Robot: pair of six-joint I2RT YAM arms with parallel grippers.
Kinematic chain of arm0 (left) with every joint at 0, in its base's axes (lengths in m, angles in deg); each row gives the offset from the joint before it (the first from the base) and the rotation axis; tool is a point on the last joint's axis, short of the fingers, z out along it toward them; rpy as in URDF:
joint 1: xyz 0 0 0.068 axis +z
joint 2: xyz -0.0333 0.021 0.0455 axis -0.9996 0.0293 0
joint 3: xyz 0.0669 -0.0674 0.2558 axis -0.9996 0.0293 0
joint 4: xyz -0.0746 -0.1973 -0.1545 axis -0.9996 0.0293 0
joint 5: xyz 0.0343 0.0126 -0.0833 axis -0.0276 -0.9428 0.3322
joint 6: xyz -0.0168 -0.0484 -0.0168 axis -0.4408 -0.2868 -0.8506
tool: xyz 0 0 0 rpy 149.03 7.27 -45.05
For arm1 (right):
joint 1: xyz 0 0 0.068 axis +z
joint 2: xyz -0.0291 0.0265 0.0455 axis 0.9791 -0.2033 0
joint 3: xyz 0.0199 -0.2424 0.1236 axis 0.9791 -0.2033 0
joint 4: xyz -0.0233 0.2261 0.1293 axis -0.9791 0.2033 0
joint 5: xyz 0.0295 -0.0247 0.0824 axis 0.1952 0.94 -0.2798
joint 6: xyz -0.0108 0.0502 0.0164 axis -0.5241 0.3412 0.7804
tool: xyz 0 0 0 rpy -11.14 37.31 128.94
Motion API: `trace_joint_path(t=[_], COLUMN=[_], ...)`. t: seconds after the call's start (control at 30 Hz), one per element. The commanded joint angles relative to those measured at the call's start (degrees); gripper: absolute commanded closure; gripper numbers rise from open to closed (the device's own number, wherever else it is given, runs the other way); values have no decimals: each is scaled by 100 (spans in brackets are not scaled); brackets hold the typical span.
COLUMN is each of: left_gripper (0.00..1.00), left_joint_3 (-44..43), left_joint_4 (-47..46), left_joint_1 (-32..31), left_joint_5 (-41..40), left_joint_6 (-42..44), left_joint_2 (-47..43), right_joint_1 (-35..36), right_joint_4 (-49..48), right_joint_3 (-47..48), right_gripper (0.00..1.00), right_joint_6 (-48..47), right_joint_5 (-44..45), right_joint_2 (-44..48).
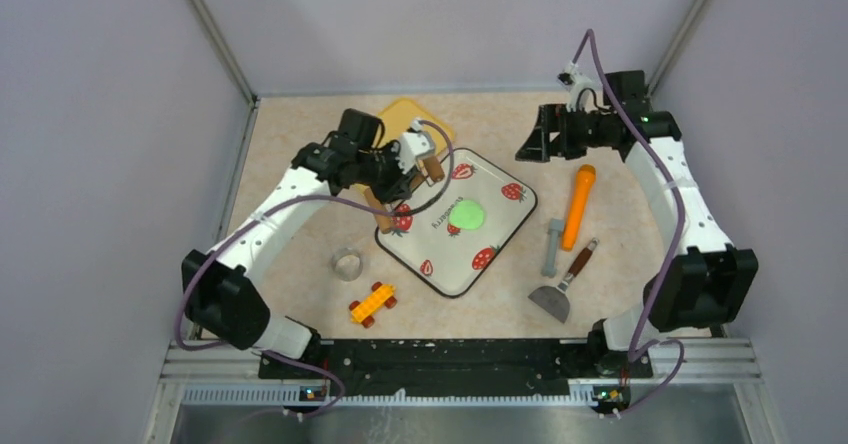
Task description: Roll out the dumpling wrappers from the dough
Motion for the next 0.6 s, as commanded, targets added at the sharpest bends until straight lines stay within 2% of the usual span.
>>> trace_joint_path(t=[0.0, 0.3, 0.57], left_gripper=[100, 100, 100], left_joint_3=[-284, -868, -1327], left_joint_4=[-447, -675, -894], left_joint_1=[-788, -1660, -1863], left_joint_5=[257, 119, 204], left_joint_6=[378, 340, -119], left_joint_2=[171, 913, 1273], right_joint_1=[365, 819, 1155], right_joint_4=[319, -706, -854], right_joint_3=[488, -349, -803], right_gripper=[9, 10, 15], right_joint_6=[562, 1640, 1567], right_joint_5=[-1167, -1399, -1289], right_joint_2=[-408, -347, -372])
